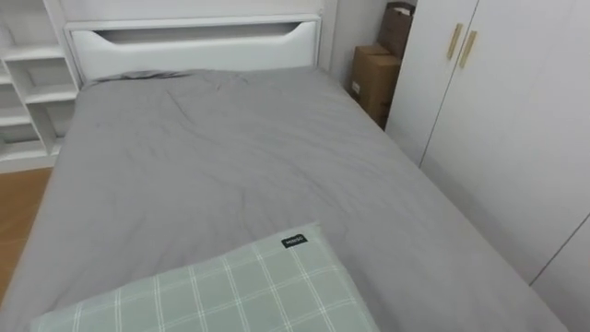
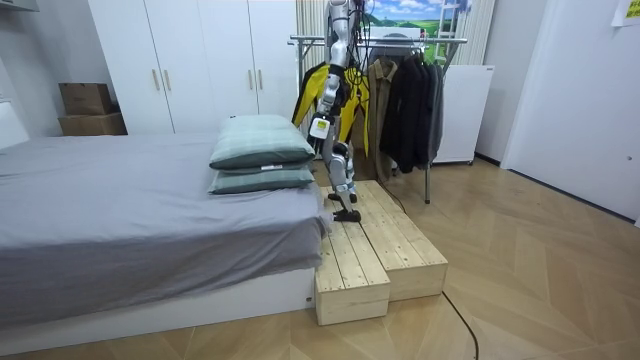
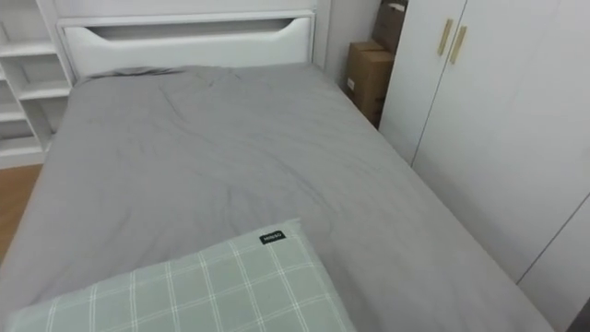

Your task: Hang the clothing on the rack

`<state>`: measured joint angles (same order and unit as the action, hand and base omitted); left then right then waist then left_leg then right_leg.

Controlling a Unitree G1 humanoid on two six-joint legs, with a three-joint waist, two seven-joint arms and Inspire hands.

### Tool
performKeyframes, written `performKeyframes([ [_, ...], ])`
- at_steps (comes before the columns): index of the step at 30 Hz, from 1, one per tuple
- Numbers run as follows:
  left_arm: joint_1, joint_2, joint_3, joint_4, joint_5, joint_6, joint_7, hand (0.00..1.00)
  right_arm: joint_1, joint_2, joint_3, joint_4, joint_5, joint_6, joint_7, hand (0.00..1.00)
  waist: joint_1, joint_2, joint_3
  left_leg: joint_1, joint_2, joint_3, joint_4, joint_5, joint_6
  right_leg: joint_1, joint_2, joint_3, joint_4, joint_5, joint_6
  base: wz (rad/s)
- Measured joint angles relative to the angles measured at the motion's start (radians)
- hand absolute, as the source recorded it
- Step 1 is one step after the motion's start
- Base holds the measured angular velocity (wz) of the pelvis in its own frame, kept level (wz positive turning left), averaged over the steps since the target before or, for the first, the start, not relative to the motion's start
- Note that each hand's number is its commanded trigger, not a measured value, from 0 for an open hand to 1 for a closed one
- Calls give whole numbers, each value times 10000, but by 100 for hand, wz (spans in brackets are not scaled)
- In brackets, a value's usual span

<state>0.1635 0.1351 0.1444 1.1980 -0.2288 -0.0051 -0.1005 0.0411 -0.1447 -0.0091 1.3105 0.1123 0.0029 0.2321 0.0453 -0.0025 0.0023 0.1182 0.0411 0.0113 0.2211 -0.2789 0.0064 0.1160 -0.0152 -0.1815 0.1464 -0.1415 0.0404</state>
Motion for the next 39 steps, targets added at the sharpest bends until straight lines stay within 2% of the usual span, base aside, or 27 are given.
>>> performKeyframes([
  [7,-3,2,-35,8,37,39,-175,0,-23,-6,-124,75,12,7,24,0,-132,99,3,-33,-12,-160,5,35,-27,76,0,-110,-100,1,-1,5],
  [11,-15,-23,-135,22,36,58,-184,0,-38,-52,-114,76,47,47,19,0,-147,150,32,-47,-11,-183,-4,42,-36,79,2,-146,-105,0,-1,3],
  [16,-12,-35,-135,15,42,123,-196,0,-67,-54,-126,70,73,174,18,0,-162,143,41,-130,-25,-268,-4,82,-45,59,-11,-266,-116,-1,-1,7],
  [20,9,-37,-81,12,42,183,-203,0,-20,-41,-127,65,200,219,-18,0,-142,110,-18,-201,-42,-420,-3,159,-79,62,-28,-433,-122,-9,-11,11],
  [26,29,-16,-45,5,8,255,-211,0,26,-50,-88,68,607,424,-115,0,-130,-9,-74,-206,-135,-583,1,210,-98,152,-119,-662,-122,-199,-167,10],
  [34,32,38,58,-31,14,283,-199,0,38,-65,476,23,802,433,-108,0,-79,-149,-52,-249,-227,-875,13,274,-98,268,-210,-1003,-125,-285,-153,14],
  [36,49,59,156,-97,46,284,-189,0,23,-65,658,30,796,444,-99,0,-74,-242,-47,-285,-308,-1080,20,337,-89,349,-300,-1276,-125,-343,-124,31],
  [39,72,24,303,-187,70,312,-173,0,13,-76,662,21,788,567,-102,0,2,-240,-49,-362,-425,-1355,31,359,-53,433,-398,-1585,-138,-412,-50,37],
])
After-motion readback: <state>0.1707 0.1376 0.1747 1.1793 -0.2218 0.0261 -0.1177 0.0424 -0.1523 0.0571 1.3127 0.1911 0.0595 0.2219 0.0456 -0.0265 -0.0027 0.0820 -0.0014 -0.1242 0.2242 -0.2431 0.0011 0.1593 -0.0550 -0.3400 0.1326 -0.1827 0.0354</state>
